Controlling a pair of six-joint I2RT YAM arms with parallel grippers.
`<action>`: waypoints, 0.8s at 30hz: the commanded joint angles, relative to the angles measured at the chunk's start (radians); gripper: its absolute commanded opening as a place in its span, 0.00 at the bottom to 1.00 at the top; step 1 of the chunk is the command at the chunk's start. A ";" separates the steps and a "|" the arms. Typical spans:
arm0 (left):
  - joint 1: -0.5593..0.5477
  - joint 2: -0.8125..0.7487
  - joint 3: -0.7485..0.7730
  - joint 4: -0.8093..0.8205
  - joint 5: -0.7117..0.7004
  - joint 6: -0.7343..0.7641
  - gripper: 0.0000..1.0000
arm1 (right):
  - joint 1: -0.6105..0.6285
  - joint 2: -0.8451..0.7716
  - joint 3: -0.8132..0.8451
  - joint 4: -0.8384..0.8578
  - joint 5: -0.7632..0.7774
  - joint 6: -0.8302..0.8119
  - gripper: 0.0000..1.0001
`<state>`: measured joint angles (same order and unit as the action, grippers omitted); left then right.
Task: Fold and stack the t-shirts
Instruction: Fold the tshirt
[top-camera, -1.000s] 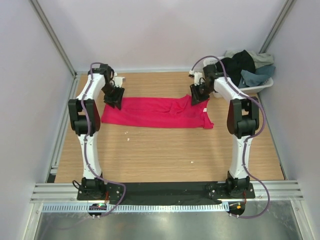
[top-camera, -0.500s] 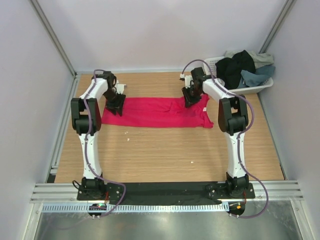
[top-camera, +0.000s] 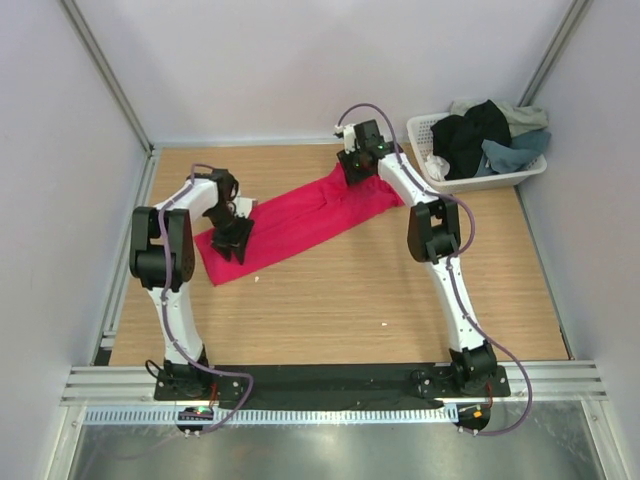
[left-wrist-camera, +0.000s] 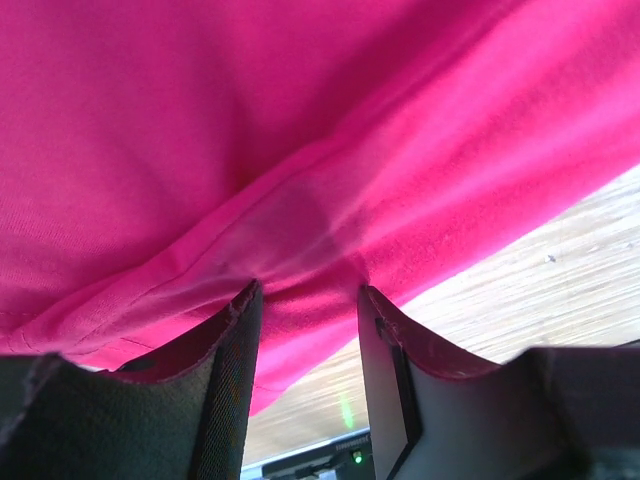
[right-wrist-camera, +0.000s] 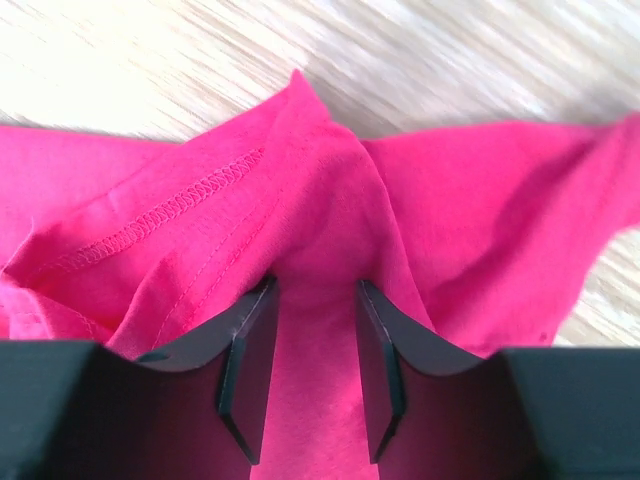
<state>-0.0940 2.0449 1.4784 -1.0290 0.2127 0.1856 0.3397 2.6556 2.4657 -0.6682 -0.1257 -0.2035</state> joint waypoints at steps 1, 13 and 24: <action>-0.027 -0.072 0.015 0.009 -0.050 0.001 0.45 | 0.012 -0.031 0.035 0.084 0.064 0.019 0.43; -0.038 -0.134 0.160 -0.040 -0.099 0.133 0.48 | 0.012 -0.485 -0.443 0.119 0.117 0.113 0.49; -0.038 -0.035 0.100 0.049 -0.171 0.242 0.48 | 0.012 -0.550 -0.778 0.122 0.026 0.202 0.50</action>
<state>-0.1307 1.9907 1.5795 -1.0092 0.0757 0.3794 0.3470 2.0953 1.7199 -0.5491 -0.0681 -0.0364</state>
